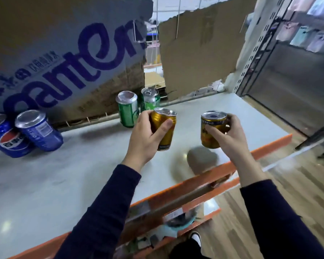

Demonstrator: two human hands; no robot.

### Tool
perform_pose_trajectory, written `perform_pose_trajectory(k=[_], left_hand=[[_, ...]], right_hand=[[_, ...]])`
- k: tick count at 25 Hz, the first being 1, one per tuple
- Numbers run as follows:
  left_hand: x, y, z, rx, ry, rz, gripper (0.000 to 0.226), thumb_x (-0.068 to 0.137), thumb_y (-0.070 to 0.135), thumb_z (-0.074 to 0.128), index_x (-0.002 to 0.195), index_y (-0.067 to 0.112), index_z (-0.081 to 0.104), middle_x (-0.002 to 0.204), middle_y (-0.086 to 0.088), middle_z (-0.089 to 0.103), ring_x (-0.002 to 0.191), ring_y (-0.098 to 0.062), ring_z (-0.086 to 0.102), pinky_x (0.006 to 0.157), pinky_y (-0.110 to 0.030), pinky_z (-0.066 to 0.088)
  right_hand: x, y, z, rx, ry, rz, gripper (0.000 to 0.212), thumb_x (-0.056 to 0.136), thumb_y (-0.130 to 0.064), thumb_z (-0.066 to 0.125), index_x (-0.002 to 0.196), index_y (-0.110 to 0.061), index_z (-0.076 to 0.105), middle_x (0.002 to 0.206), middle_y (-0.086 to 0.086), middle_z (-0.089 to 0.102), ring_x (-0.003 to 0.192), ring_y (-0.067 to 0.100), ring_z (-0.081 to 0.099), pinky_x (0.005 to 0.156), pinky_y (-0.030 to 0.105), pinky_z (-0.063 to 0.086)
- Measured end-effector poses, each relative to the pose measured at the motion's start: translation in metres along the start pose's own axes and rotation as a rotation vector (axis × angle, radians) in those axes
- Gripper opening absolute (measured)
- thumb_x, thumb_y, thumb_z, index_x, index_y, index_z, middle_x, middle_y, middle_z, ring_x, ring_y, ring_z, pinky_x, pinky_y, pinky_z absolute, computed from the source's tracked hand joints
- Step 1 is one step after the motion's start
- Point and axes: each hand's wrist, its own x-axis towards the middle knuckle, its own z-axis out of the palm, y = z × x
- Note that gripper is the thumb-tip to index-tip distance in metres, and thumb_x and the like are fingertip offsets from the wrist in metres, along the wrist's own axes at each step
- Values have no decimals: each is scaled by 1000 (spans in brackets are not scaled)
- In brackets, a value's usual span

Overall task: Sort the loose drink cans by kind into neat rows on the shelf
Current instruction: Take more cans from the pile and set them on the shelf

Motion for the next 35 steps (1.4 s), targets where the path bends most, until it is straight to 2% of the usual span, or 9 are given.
perform_pose_trajectory(k=[7,11,15,18,21,24,30,32,35], left_hand=[[27,16,64,77,185,-158,68,78,67,52,125,18,46,116,-1,57,107,-19,56,94,-40,48],[33,23,87,102,283,-218,67,77,64,57,124,17,47,119,0,57,108,-17,55,92,-45,50],[41,25,104,128,339,-245,60,80,61,61,122,21,47,118,4,56,106,-14,54,91,-43,51],[51,28,121,126,333,-239,54,81,57,63,120,23,48,116,7,56,104,-10,53,90,-38,50],[66,30,144,113,284,-218,55,80,53,68,122,23,49,119,8,57,105,-6,51,87,-28,49],[82,32,167,95,257,-205,59,76,54,71,122,27,48,119,12,55,104,-4,51,82,-16,44],[98,26,203,110,209,-223,66,75,52,73,128,26,44,122,4,51,114,-18,53,95,-43,50],[99,25,203,119,185,-220,67,77,52,71,131,24,42,125,2,50,115,-19,52,96,-41,49],[93,23,194,183,159,-174,64,80,46,71,133,22,43,129,3,49,117,-15,51,94,-27,43]], right_hand=[[139,26,-15,46,-213,-68,52,74,-19,79,118,-21,51,102,-18,61,85,-13,56,65,3,42],[187,38,-1,20,-332,-114,51,74,-17,80,115,-21,50,103,-13,61,87,-10,56,68,2,42],[195,54,3,4,-404,-130,57,78,-12,78,128,-11,50,110,-7,60,96,2,58,72,2,42],[188,63,-15,-53,-474,-85,58,83,-15,74,135,-9,49,120,0,58,103,11,57,80,15,47],[168,83,-50,-308,-410,-196,37,89,-22,67,124,-12,61,115,1,60,94,14,59,83,24,46],[149,103,-81,-507,-349,-341,22,87,-18,66,107,-8,70,105,8,66,96,31,59,84,32,45],[137,116,-103,-616,-355,-438,15,81,-11,70,96,-6,72,103,9,66,98,34,55,82,30,40],[137,115,-103,-619,-348,-437,16,81,-12,69,96,-6,72,103,9,66,98,33,55,82,31,41],[134,112,-100,-615,-353,-421,19,83,-13,68,101,-6,71,106,9,66,100,34,56,85,31,41]])
